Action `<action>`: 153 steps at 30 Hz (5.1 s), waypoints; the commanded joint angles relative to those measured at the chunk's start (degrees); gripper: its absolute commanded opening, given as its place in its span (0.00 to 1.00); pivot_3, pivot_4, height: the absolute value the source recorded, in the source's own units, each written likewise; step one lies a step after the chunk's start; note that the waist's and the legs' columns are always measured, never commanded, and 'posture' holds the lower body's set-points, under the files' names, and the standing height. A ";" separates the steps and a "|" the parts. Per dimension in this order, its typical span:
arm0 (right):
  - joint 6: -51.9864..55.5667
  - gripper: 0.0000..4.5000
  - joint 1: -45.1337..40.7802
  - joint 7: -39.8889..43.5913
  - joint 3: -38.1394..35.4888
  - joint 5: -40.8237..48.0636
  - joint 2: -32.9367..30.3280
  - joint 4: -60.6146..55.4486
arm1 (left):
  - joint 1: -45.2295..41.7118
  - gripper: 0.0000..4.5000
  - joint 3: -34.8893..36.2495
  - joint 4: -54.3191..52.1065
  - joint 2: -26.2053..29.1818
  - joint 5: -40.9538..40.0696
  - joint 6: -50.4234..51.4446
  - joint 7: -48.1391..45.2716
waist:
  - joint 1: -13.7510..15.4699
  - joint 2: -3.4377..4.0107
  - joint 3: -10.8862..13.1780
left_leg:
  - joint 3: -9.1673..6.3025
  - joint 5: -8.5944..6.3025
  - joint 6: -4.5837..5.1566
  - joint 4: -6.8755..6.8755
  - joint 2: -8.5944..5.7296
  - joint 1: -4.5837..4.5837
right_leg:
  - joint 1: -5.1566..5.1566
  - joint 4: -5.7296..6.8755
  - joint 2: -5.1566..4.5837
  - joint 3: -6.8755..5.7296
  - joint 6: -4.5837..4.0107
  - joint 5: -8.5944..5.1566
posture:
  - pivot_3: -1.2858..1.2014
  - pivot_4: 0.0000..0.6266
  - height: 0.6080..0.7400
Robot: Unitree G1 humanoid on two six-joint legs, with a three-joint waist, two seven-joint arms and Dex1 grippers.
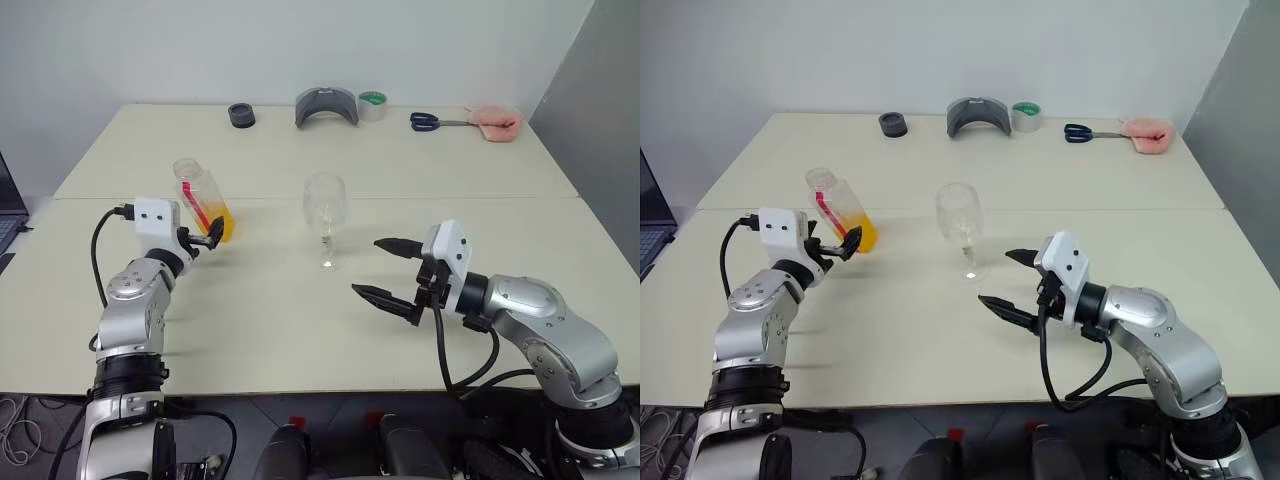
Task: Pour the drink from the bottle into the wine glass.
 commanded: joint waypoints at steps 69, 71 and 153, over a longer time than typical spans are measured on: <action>-9.35 1.00 3.94 -3.01 -12.09 8.75 -3.29 -2.80 | -31.43 0.41 -26.82 23.70 7.69 39.62 -56.42 4.17 | 0.31 -0.03 0.02 | -0.09 0.00 0.01 0.14 -0.07 -0.23 | -0.09 0.04 0.02 -0.08 0.01 -0.01 | 0.52 0.24 1.00; -9.47 1.00 3.87 -3.06 -11.88 8.87 -3.20 -2.79 | -31.85 0.41 -26.96 24.37 7.84 40.54 -56.82 5.08 | 0.32 -0.03 0.02 | -0.10 0.00 0.01 0.14 -0.07 -0.23 | -0.09 0.04 0.02 -0.08 0.02 -0.01 | 0.52 0.24 1.00; -9.46 1.00 2.81 -3.42 -8.02 9.02 -2.16 -1.20 | -40.51 0.41 -35.93 32.49 11.91 56.73 -60.68 26.17 | 0.09 -0.03 0.02 | -0.09 0.01 0.00 0.17 -0.09 -0.23 | -0.10 0.11 0.00 -0.09 0.03 -0.01 | 0.52 0.24 1.00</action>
